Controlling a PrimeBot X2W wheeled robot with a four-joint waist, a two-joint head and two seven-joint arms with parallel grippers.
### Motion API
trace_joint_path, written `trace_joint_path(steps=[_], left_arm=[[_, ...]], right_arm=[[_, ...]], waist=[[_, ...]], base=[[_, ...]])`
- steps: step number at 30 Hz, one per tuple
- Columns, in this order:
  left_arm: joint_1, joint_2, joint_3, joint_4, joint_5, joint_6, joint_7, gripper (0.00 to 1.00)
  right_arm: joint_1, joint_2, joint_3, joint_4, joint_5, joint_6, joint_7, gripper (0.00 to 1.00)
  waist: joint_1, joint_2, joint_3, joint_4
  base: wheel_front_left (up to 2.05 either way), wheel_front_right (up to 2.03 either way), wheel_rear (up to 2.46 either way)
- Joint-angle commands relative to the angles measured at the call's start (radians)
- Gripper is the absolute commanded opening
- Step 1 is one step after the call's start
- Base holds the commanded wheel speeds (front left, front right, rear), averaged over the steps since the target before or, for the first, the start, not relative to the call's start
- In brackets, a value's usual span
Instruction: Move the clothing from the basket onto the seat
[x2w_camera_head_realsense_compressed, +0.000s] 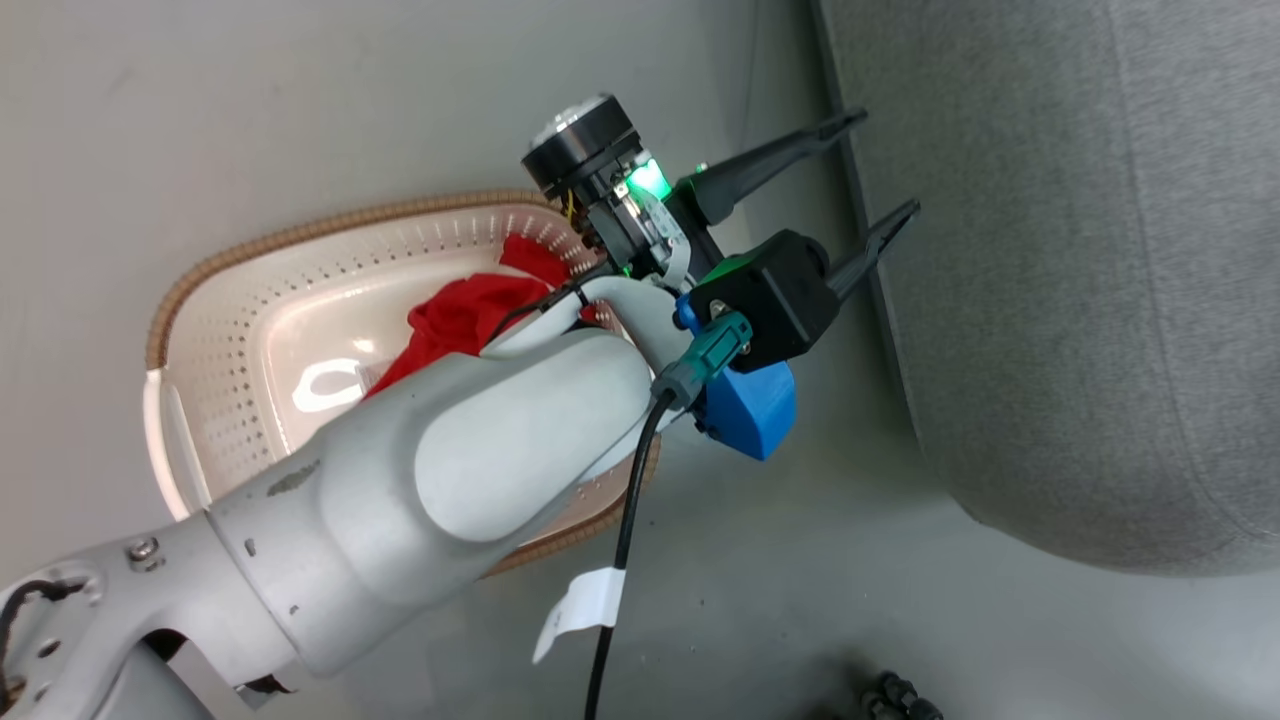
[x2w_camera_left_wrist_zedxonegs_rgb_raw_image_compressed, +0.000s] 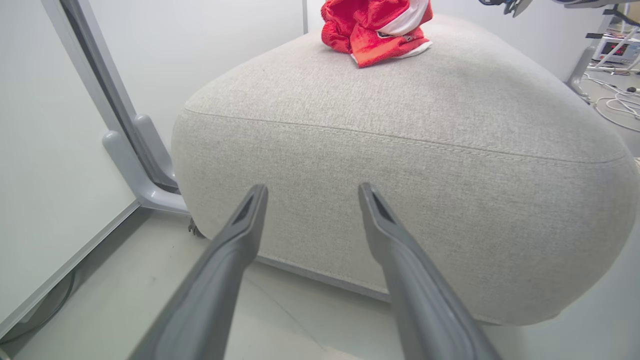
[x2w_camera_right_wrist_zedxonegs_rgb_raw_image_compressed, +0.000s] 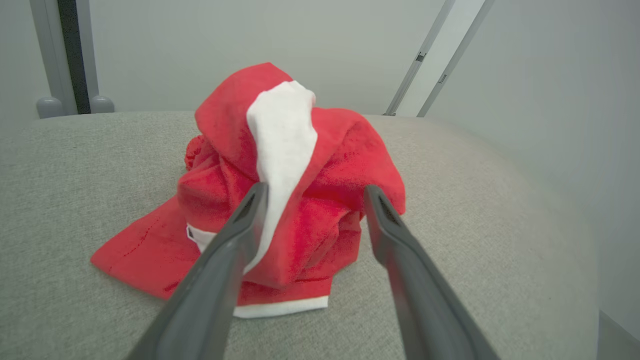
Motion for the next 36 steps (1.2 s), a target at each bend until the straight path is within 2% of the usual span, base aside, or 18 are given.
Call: trace_joint_path(steps=[1, 7, 15, 23, 29, 36], left_arm=[[0.012, -0.006, 0.002, 0.005, -0.007, -0.003, -0.010, 1.00], [0.066, -0.021, 0.029, 0.049, -0.042, 0.012, -0.058, 1.00], [0.157, -0.004, 0.136, 0.070, -0.079, 0.054, -0.092, 1.00], [0.321, 0.027, 0.379, -0.061, -0.002, 0.107, -0.093, 1.00], [0.471, 0.031, 0.563, -0.109, 0.057, 0.099, -0.092, 1.00], [0.638, 0.007, 0.772, -0.151, 0.130, 0.086, -0.092, 1.00]], right_arm=[[0.027, 0.006, 0.003, -0.014, -0.001, 0.000, -0.003, 1.00], [0.168, 0.041, 0.029, -0.169, 0.009, 0.000, -0.003, 1.00], [0.294, 0.106, 0.150, -0.354, -0.017, 0.000, -0.003, 1.00], [0.359, 0.158, 0.270, -0.427, -0.028, 0.000, -0.003, 1.00], [0.381, 0.197, 0.364, -0.445, -0.027, 0.000, -0.003, 1.00], [0.414, 0.253, 0.431, -0.457, -0.021, 0.000, -0.003, 1.00]], waist=[[0.0001, 0.0000, -0.039, 0.000], [0.0001, 0.0000, -0.145, 0.007], [0.0001, 0.0000, -0.289, 0.062], [0.0001, 0.0000, -0.398, 0.151], [0.0001, 0.0000, -0.460, 0.201], [0.0001, 0.0000, -0.523, 0.241]], base=[[0.00, 0.00, 0.00], [0.00, 0.00, 0.00], [0.00, 0.00, 0.00], [0.00, 0.00, 0.00], [0.00, 0.00, 0.00], [0.00, 0.00, 0.00]])
